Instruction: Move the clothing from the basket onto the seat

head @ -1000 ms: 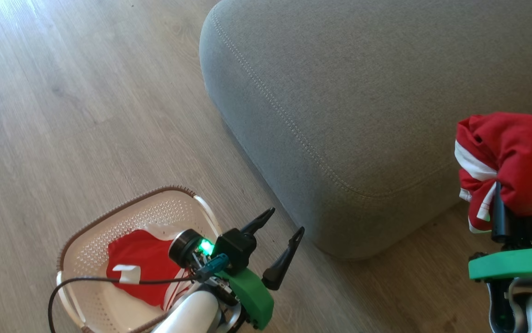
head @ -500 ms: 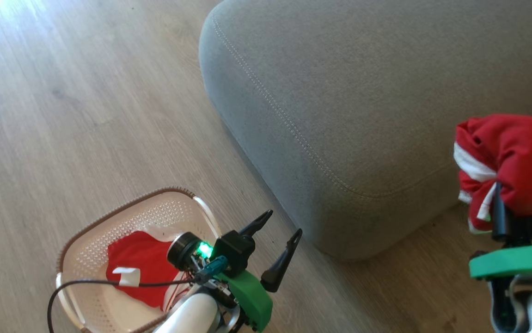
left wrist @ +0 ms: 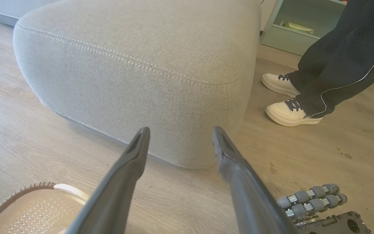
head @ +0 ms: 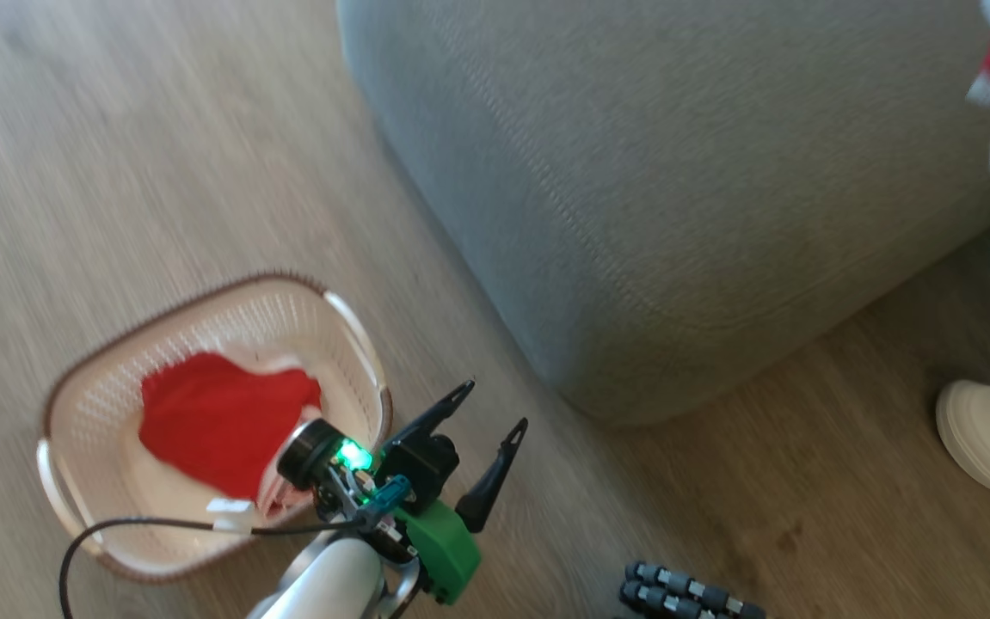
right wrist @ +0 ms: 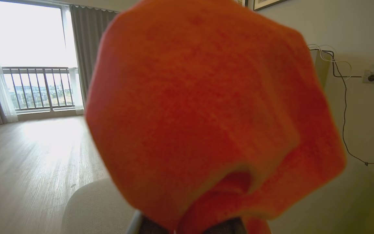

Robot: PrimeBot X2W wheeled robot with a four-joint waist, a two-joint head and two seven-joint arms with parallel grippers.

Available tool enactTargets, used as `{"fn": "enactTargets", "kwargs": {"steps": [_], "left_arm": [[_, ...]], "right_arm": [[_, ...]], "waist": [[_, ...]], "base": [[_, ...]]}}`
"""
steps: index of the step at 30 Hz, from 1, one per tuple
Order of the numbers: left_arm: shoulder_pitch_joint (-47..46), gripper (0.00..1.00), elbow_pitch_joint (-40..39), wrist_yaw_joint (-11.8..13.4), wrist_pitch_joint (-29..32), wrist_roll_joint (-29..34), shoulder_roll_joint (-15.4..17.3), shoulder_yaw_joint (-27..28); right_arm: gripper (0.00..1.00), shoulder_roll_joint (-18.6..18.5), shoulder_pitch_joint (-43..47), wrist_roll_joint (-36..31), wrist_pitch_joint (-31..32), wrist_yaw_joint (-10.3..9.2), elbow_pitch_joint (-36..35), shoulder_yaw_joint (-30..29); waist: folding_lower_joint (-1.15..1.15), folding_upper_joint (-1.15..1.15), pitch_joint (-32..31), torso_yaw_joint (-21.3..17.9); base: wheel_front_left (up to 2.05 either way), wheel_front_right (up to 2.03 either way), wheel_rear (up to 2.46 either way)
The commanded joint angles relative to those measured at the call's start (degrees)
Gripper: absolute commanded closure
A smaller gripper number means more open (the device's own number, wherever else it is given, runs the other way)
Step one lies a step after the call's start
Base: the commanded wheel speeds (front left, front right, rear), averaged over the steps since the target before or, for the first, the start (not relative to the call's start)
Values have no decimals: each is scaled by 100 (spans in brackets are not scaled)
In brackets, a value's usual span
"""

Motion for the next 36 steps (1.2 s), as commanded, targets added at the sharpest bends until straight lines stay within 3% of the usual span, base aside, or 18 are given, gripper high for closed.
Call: {"fn": "enactTargets", "kwargs": {"steps": [1,11,16,20,27,33,36], "left_arm": [[-201,0,-149,-35,-29,95,48,131],[-361,0,-339,-73,-29,239,138,96],[-494,0,-485,-41,-29,320,168,90],[-578,0,-549,-90,-29,383,212,14],[-555,0,-591,-90,-29,382,197,-73],[-567,0,-592,-63,-29,386,219,-91],[-583,0,-588,-38,-29,382,231,-84]], "right_arm": [[100,-324,-425,-2,-54,-1,-92,164],[100,-1062,-2060,409,-54,-1,1068,-35],[100,-1379,-2830,531,-54,-1,1974,-88],[100,-1530,-3332,744,-54,-1,3113,-64],[100,-1644,-4016,1115,209,-1,4843,205],[100,-1661,-4292,1258,380,-1,5566,453],[100,-1467,-4264,1255,669,-1,5713,754]], "waist": [[0,0,474,185],[0,0,1268,723],[0,0,1600,1019],[0,0,1756,1222],[0,0,1882,1425],[0,0,1986,1455],[0,0,2025,1444]], "base": [[0,0,0],[0,0,0],[0,0,0],[0,0,0],[0,0,0],[0,0,0],[0,0,0]]}}
